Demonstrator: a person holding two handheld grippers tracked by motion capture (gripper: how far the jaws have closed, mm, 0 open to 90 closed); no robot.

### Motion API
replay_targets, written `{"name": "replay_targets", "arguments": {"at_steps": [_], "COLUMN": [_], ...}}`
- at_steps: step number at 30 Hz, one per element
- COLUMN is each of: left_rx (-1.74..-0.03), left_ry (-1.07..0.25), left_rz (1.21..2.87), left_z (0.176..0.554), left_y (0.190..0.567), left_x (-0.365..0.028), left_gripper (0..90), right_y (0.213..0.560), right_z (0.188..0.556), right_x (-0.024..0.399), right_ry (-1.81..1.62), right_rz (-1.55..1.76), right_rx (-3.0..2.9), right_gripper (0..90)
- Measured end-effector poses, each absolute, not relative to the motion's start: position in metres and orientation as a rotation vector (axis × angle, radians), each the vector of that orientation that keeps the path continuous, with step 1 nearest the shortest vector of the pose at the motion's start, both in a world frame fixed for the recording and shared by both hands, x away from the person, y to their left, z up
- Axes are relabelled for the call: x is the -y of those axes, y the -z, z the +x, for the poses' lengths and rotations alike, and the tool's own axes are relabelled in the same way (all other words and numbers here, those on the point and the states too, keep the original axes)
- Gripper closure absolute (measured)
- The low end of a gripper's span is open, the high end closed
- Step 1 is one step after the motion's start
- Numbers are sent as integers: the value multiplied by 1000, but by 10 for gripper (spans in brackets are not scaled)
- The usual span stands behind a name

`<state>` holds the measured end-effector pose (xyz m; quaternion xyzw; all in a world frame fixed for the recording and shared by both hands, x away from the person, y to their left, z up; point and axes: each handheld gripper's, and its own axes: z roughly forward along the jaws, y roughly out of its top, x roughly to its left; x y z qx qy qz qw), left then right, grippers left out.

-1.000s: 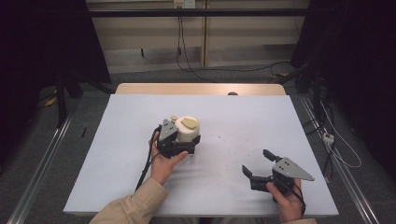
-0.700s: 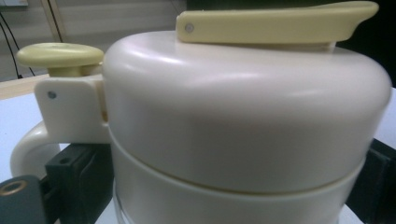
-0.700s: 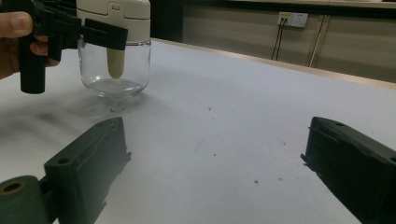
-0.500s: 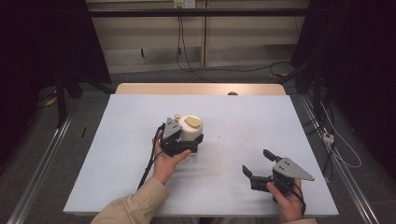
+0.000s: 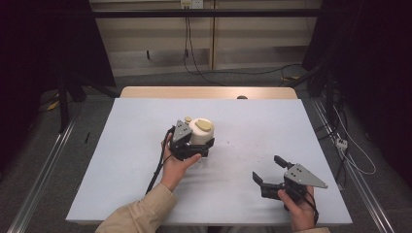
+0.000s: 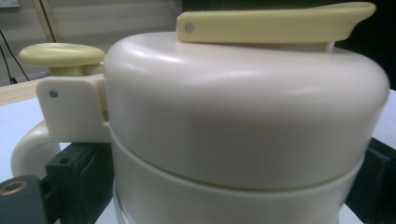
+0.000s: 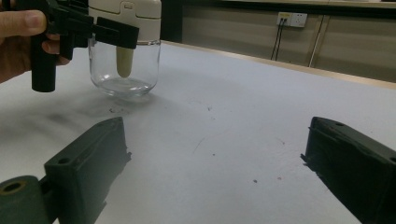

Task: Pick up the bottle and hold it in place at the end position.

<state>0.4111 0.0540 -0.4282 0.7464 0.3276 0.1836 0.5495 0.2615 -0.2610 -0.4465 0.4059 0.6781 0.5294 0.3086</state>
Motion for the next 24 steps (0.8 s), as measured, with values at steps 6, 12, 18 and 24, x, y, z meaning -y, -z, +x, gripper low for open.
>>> {"name": "replay_targets", "arguments": {"at_steps": [6, 12, 18, 24], "left_rx": [-783, -781, -786, -801], "left_ry": [-435, -434, -425, -419], "left_rz": [1771, 1771, 1768, 1757], "left_z": [414, 416, 418, 420], "left_y": [430, 431, 431, 432], "left_x": [-51, -49, -48, -49], "left_gripper": [54, 54, 54, 55], "right_y": [447, 446, 447, 447], "right_z": [261, 261, 261, 261], "right_x": [261, 262, 262, 262], "right_ry": [-1402, -1402, -1400, -1404], "right_rz": [1074, 1080, 1077, 1073], "right_rx": [-1790, -1786, -1786, -1787], "right_gripper": [49, 49, 50, 49]}}
